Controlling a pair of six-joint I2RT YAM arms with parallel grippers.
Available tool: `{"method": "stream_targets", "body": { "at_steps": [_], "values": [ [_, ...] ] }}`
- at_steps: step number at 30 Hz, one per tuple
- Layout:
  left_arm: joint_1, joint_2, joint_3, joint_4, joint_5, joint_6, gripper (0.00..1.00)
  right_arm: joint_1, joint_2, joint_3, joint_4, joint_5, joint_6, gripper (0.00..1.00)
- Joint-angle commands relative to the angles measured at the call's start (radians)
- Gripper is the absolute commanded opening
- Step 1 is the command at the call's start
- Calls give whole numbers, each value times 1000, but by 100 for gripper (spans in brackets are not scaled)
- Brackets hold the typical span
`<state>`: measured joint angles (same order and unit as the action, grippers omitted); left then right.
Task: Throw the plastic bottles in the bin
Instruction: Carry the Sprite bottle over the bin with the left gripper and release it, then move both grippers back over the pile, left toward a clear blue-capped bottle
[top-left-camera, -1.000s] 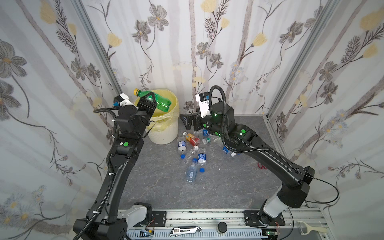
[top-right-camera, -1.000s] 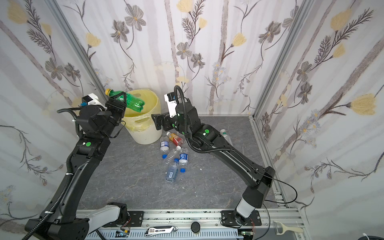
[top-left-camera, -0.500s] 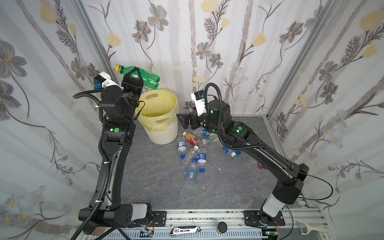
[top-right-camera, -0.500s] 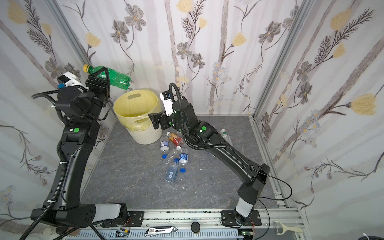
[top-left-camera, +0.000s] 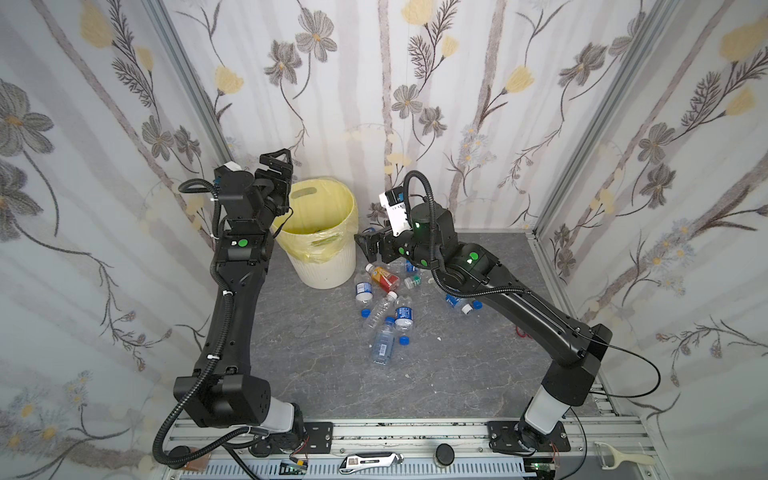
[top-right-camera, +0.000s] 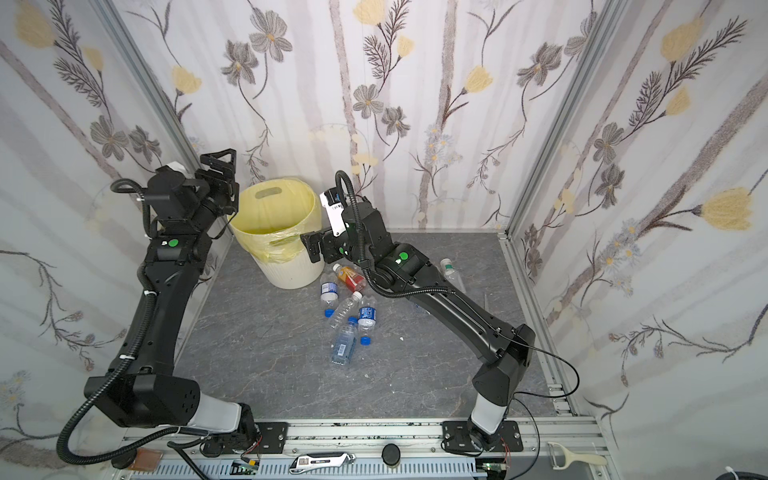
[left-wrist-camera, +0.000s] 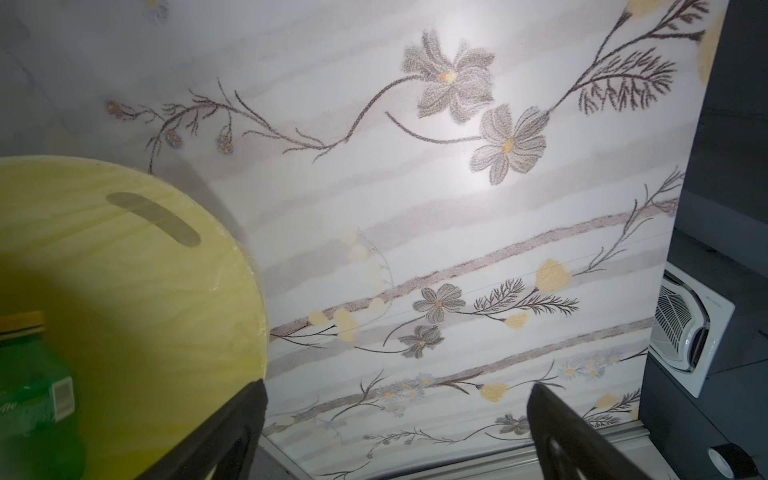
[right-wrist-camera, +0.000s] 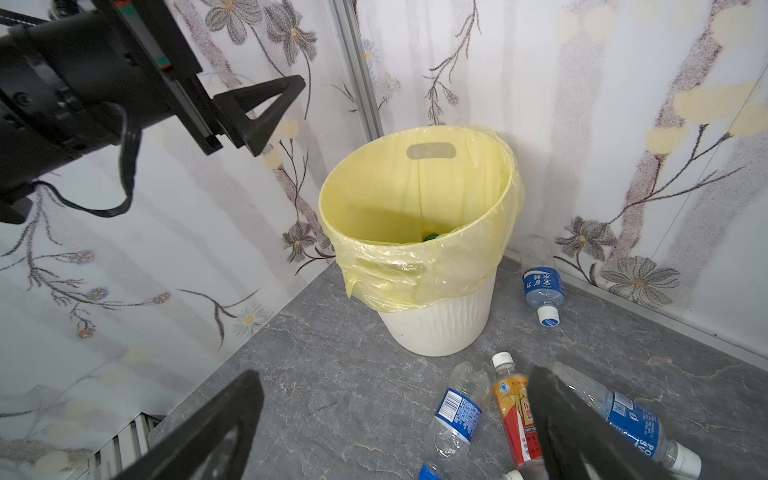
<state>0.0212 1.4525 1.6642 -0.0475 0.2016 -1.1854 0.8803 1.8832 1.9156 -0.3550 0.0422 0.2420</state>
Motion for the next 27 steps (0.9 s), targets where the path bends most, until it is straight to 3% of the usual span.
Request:
{"method": "stream_targets", "body": {
  "at_steps": [1,7,15,23,27],
  "values": [
    [-6,-29,-38,15,0,-15,100,-2,7,-8,27,-21,6,100],
    [-37,-83,-109,15,-16,-2,100,-8,-10,-45,37,-21,14,100],
    [-202,-112,-154,7,-69,101,100,-33,-81,-167,76,-10,52,100],
    [-323,-142,-242,-22,-107,188,100,-53,-217,-379,117,36,73,100],
    [-408,-150,-283,-32,-148,232,100,-116,-316,-520,141,91,115,100]
  ]
}}
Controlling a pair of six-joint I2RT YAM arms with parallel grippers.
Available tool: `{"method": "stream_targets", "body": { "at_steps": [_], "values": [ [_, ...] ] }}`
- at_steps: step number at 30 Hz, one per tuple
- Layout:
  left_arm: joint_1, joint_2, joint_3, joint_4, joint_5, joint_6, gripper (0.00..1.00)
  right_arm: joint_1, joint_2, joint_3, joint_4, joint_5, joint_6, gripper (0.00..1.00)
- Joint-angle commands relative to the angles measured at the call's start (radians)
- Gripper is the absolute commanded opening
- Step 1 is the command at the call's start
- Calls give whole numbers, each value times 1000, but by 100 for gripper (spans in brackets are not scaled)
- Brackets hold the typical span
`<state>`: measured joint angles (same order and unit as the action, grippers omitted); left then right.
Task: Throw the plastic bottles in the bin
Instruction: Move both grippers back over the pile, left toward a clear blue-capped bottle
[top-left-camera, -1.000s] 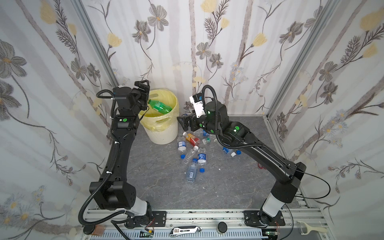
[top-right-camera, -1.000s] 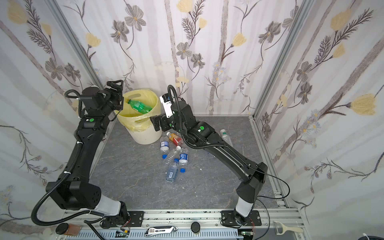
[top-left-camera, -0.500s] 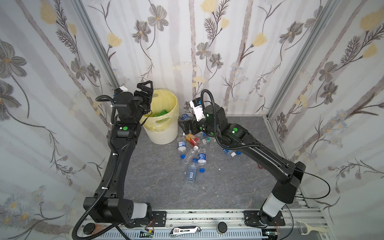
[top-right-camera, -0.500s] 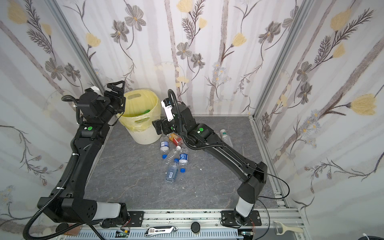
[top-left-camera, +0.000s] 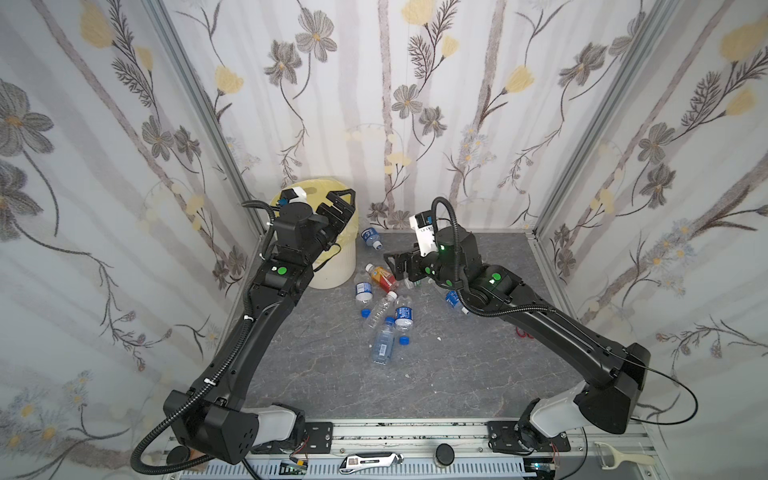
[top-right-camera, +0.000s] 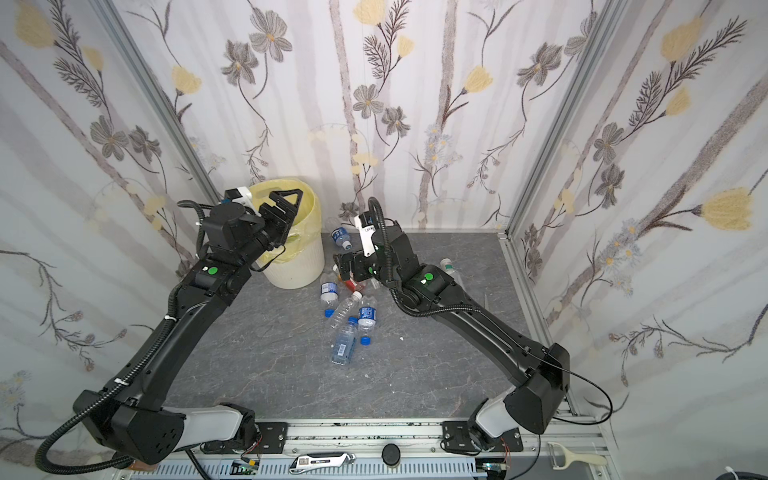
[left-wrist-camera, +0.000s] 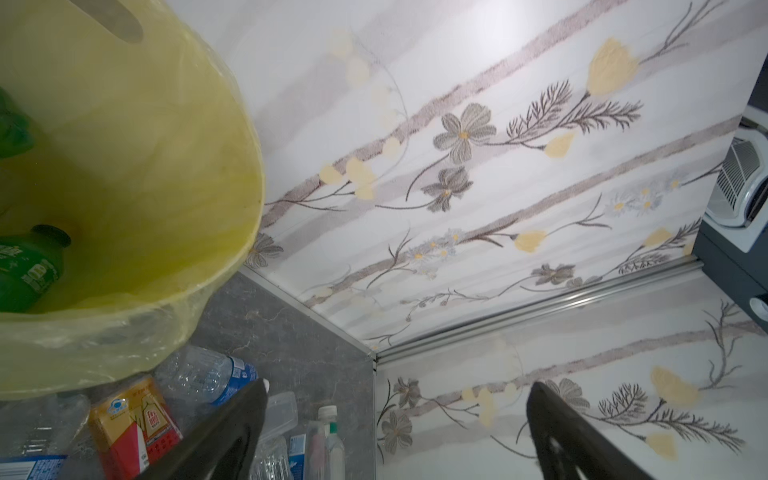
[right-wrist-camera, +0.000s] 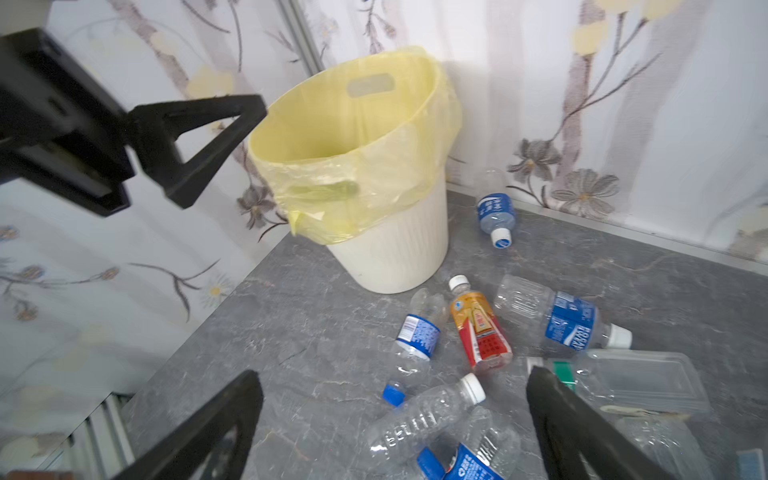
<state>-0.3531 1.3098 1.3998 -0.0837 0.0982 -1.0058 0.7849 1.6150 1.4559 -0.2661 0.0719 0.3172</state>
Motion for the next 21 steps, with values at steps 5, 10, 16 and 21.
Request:
{"method": "stream_targets", "body": {
  "at_steps": [5,10,16,21],
  "values": [
    [-131,-4,-77,1,-73,75,100,-74,-157,-251,92,69,81,100],
    [-226,-8,-180,-3,-79,92,100,-93,-245,-400,95,89,91,100],
    [-306,-23,-330,-67,-93,93,100,-100,-334,-512,100,101,95,100],
    [-353,-25,-403,-155,-112,139,100,-102,-389,-565,96,64,87,100]
  ]
}}
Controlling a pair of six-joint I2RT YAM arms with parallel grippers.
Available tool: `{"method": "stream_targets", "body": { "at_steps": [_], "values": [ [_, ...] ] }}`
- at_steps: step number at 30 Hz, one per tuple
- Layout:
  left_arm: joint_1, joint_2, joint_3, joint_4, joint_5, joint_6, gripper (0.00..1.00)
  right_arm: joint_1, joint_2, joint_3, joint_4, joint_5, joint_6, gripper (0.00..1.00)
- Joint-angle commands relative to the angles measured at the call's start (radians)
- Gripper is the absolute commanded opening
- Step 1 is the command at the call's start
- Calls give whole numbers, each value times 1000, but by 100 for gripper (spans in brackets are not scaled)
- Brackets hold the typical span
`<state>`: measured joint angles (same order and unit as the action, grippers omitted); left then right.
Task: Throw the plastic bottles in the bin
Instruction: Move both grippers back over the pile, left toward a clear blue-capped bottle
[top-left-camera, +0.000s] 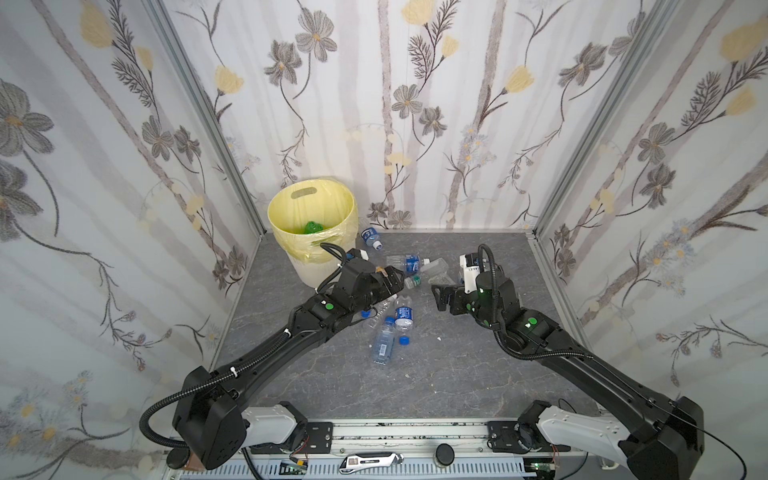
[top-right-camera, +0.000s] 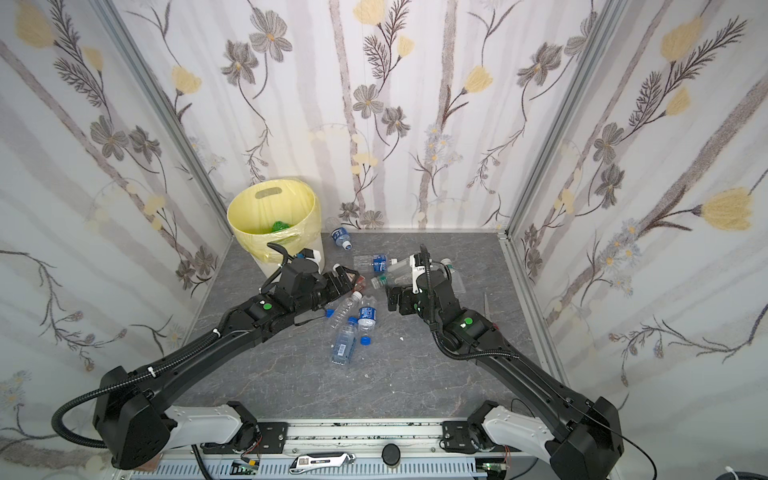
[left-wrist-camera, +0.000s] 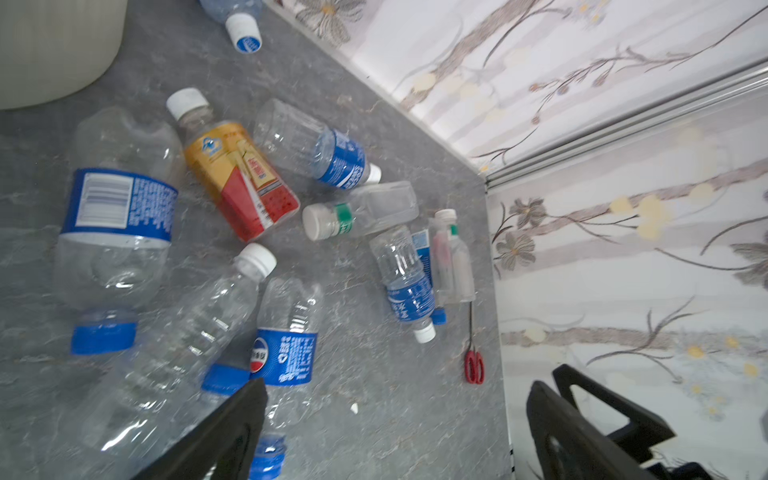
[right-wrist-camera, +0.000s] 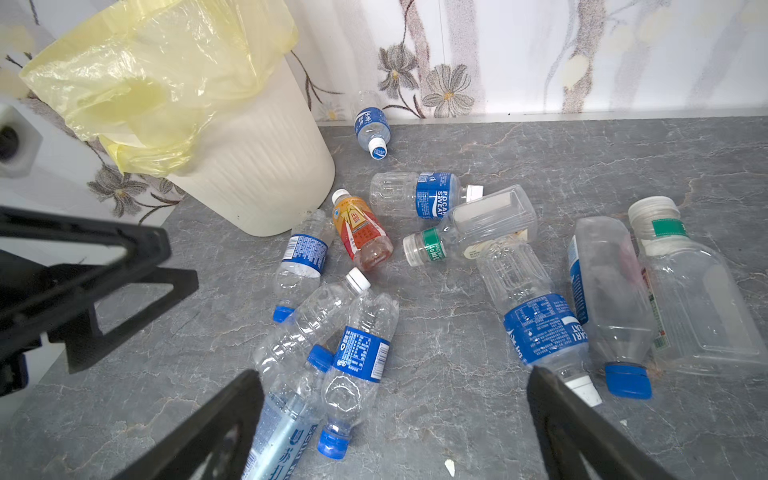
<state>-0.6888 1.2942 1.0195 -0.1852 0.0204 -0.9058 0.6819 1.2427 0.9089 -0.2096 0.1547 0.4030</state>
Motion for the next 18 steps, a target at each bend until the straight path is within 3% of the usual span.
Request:
{"method": "stream_targets", "body": {
  "at_steps": [1,18],
  "values": [
    [-28,-13,-38,-67,-40,49,100,2,-23,-24,35,-33,-6,100],
    [-263,47,-258,-152,-186,42,100,2,-88,-233,71,-83,9,100]
  ]
}}
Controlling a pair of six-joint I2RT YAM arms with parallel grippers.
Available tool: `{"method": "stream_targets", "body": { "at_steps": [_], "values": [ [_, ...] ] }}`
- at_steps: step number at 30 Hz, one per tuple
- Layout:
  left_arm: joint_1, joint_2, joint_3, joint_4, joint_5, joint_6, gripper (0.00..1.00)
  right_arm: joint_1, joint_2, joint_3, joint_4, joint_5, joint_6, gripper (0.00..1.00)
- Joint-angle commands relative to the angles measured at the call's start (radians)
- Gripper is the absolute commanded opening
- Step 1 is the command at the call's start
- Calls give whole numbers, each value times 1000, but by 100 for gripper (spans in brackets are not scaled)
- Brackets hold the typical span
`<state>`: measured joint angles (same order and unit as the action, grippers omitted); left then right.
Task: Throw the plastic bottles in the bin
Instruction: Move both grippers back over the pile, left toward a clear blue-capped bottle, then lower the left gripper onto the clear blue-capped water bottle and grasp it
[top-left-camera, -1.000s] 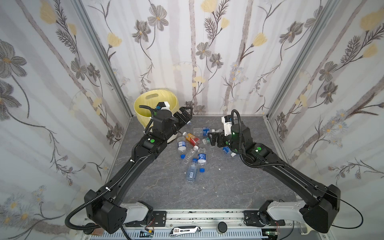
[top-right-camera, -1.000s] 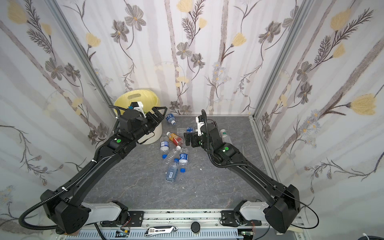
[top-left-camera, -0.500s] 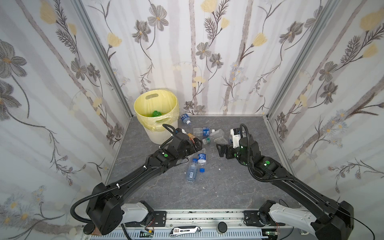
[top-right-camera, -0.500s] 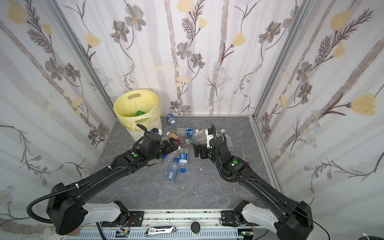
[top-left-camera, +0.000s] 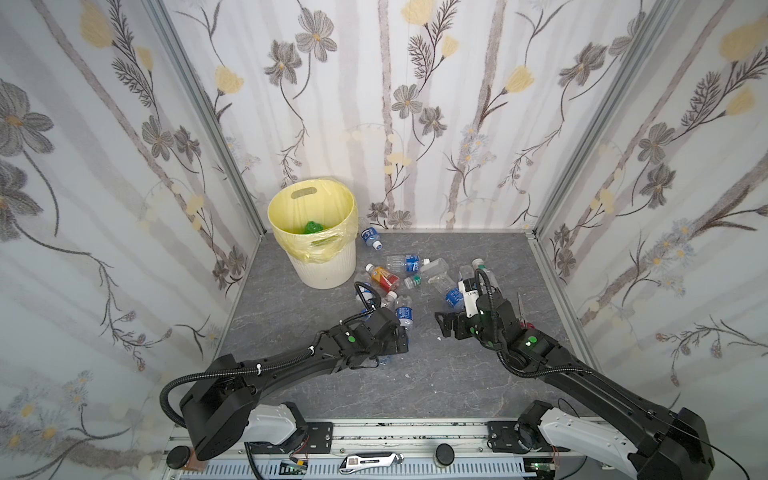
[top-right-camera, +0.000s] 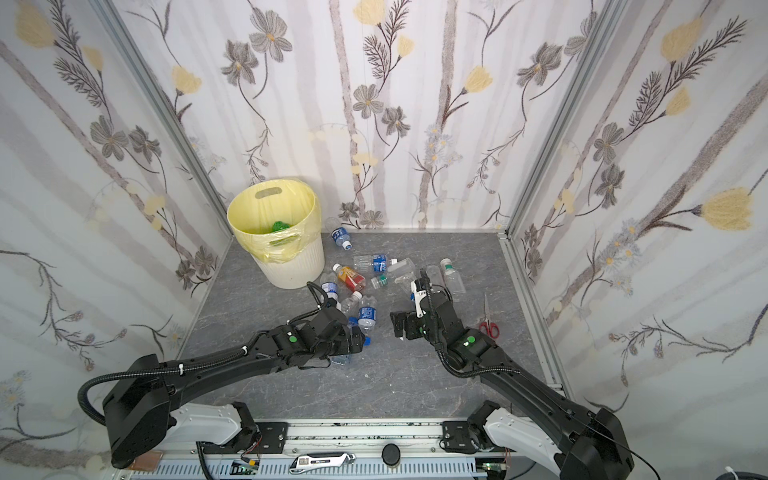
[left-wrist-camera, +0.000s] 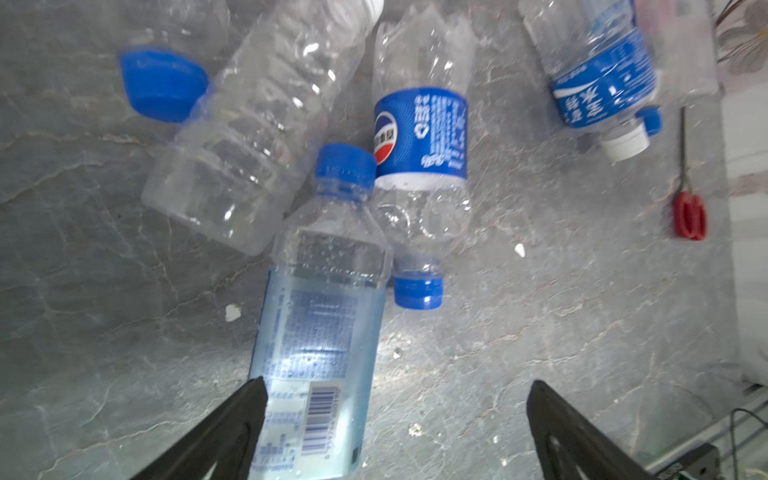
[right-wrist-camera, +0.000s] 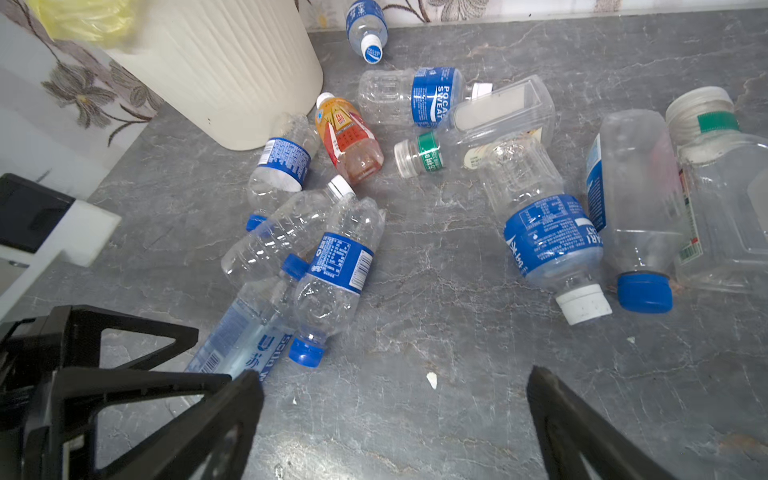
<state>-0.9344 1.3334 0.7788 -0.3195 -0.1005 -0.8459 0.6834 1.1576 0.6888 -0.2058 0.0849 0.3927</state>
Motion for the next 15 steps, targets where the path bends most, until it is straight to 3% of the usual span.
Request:
{"method": "stream_targets", "body": {
  "at_steps": [1,15],
  "values": [
    [-25,7,-27,-19,-75,-20,99,1,-4,-21,74,-19,23,100],
    [-34,28,-97,-13,-126,-8,85,1,37,-85,162,-55,54,100]
  ]
}}
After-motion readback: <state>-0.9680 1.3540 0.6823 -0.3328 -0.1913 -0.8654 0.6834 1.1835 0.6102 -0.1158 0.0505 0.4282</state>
